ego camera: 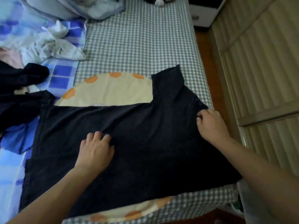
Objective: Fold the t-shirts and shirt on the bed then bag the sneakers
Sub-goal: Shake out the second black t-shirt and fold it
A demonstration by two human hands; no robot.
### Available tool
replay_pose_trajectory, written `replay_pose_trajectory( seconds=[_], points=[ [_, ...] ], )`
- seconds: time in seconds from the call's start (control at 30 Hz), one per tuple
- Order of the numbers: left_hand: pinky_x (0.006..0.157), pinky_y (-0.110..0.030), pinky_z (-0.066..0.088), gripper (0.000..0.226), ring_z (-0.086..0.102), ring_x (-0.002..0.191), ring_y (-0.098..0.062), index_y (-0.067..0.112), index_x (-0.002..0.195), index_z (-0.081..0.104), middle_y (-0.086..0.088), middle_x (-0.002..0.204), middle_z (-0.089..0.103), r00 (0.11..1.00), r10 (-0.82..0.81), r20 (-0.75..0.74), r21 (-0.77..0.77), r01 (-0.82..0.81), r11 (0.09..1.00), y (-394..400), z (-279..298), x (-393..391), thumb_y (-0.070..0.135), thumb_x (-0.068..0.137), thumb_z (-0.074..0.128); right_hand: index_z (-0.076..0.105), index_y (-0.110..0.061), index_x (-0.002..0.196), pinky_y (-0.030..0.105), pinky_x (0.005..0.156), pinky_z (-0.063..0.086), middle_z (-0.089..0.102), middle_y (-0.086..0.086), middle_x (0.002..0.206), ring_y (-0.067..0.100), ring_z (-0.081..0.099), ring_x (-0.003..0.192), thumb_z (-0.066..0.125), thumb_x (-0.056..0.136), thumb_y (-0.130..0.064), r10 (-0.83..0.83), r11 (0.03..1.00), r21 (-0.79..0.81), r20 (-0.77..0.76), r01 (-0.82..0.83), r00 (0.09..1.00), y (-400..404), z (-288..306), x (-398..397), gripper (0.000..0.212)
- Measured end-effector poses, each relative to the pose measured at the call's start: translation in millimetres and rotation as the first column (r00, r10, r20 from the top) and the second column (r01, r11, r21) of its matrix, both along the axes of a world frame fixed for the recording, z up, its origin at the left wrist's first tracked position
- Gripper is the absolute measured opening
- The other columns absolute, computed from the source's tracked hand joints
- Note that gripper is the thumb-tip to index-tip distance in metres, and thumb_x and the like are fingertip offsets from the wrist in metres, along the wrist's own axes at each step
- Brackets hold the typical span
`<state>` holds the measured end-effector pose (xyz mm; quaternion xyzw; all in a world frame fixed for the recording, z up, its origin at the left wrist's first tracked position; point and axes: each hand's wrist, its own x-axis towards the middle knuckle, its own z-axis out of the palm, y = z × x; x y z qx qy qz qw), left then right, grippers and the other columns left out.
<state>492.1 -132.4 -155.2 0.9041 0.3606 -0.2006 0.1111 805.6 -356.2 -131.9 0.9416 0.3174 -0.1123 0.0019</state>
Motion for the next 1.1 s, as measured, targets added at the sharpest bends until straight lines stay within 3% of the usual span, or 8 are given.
replay_pose_trajectory(
  seconds=[0.2, 0.37, 0.47, 0.57, 0.67, 0.8, 0.93, 1.1],
  points=[
    [0.099, -0.037, 0.046, 0.041, 0.055, 0.118, -0.023, 0.02, 0.139, 0.052, -0.002, 0.128, 0.059, 0.867, 0.209, 0.452, -0.311, -0.066, 0.948, 5, -29, 197, 0.035, 0.101, 0.054, 0.046, -0.016, 0.147, 0.032, 0.105, 0.042, 0.053, 0.005, 0.146, 0.026, 0.052, 0.13, 0.056, 0.101, -0.019, -0.102, 0.972, 0.166, -0.343, 0.167, 0.934, 95, -41, 128, 0.048],
    [0.109, -0.04, 0.042, 0.058, 0.05, 0.133, -0.027, 0.02, 0.157, 0.029, -0.01, 0.152, 0.044, 0.72, 0.544, 0.431, -0.508, -0.305, 0.806, 43, -57, 299, 0.028, 0.104, 0.052, 0.038, -0.016, 0.152, 0.037, 0.104, 0.047, 0.051, 0.006, 0.148, 0.025, 0.054, 0.125, 0.053, 0.104, -0.017, -0.18, 0.893, 0.236, -0.593, 0.383, 0.785, 147, -79, 177, 0.051],
    [0.106, -0.039, 0.043, 0.062, 0.05, 0.131, -0.027, 0.031, 0.158, 0.025, -0.009, 0.156, 0.033, 0.845, 0.392, 0.364, -0.432, -0.22, 0.875, 70, -68, 327, 0.033, 0.103, 0.055, 0.038, -0.018, 0.153, 0.029, 0.076, 0.055, 0.059, -0.001, 0.13, 0.011, 0.061, 0.093, 0.057, 0.103, -0.021, -0.167, 0.815, 0.275, -0.732, 0.51, 0.661, 166, -88, 195, 0.054],
    [0.087, -0.032, 0.049, 0.025, 0.059, 0.104, -0.018, 0.026, 0.126, 0.059, -0.007, 0.132, 0.055, 0.899, 0.3, 0.319, -0.378, -0.169, 0.91, 94, -72, 343, 0.03, 0.102, 0.057, 0.057, -0.017, 0.137, 0.024, 0.073, 0.054, 0.064, 0.0, 0.131, 0.009, 0.065, 0.091, 0.059, 0.102, -0.02, -0.067, 0.773, 0.297, -0.841, 0.561, 0.537, 179, -92, 207, 0.036],
    [0.078, -0.04, 0.057, 0.009, 0.064, 0.087, -0.021, 0.015, 0.094, 0.063, -0.008, 0.1, 0.068, 0.769, 0.537, 0.347, -0.438, -0.373, 0.818, 104, -70, 338, 0.016, 0.097, 0.055, 0.065, -0.017, 0.126, 0.031, 0.098, 0.052, 0.072, -0.002, 0.114, 0.012, 0.066, 0.101, 0.049, 0.105, -0.039, -0.028, 0.759, 0.29, -0.88, 0.582, 0.475, 182, -94, 211, 0.034],
    [0.076, -0.047, 0.055, 0.018, 0.066, 0.084, -0.033, 0.0, 0.093, 0.065, -0.013, 0.091, 0.07, 0.498, 0.801, 0.332, -0.544, -0.593, 0.594, 101, -68, 309, 0.013, 0.087, 0.054, 0.065, -0.022, 0.114, 0.039, 0.102, 0.05, 0.069, -0.004, 0.109, 0.013, 0.062, 0.102, 0.048, 0.105, -0.032, -0.065, 0.837, 0.273, -0.811, 0.474, 0.582, 175, -96, 212, 0.022],
    [0.07, -0.04, 0.047, 0.026, 0.058, 0.076, -0.025, -0.002, 0.092, 0.068, -0.012, 0.086, 0.066, 0.551, 0.797, 0.248, -0.585, -0.571, 0.576, 104, -70, 294, 0.023, 0.093, 0.06, 0.061, -0.018, 0.129, 0.041, 0.101, 0.052, 0.063, -0.004, 0.124, 0.019, 0.062, 0.114, 0.066, 0.096, -0.032, -0.027, 0.934, 0.225, -0.731, 0.278, 0.682, 177, -94, 196, 0.036],
    [0.059, -0.03, 0.044, 0.023, 0.058, 0.07, -0.019, 0.007, 0.087, 0.069, -0.007, 0.085, 0.07, 0.7, 0.673, 0.24, -0.503, -0.503, 0.703, 109, -73, 292, 0.026, 0.098, 0.063, 0.06, -0.016, 0.09, 0.034, 0.076, 0.052, 0.062, 0.0, 0.089, 0.021, 0.063, 0.088, 0.061, 0.1, -0.03, -0.096, 0.956, 0.18, -0.55, 0.23, 0.83, 179, -96, 193, 0.016]
  ],
)
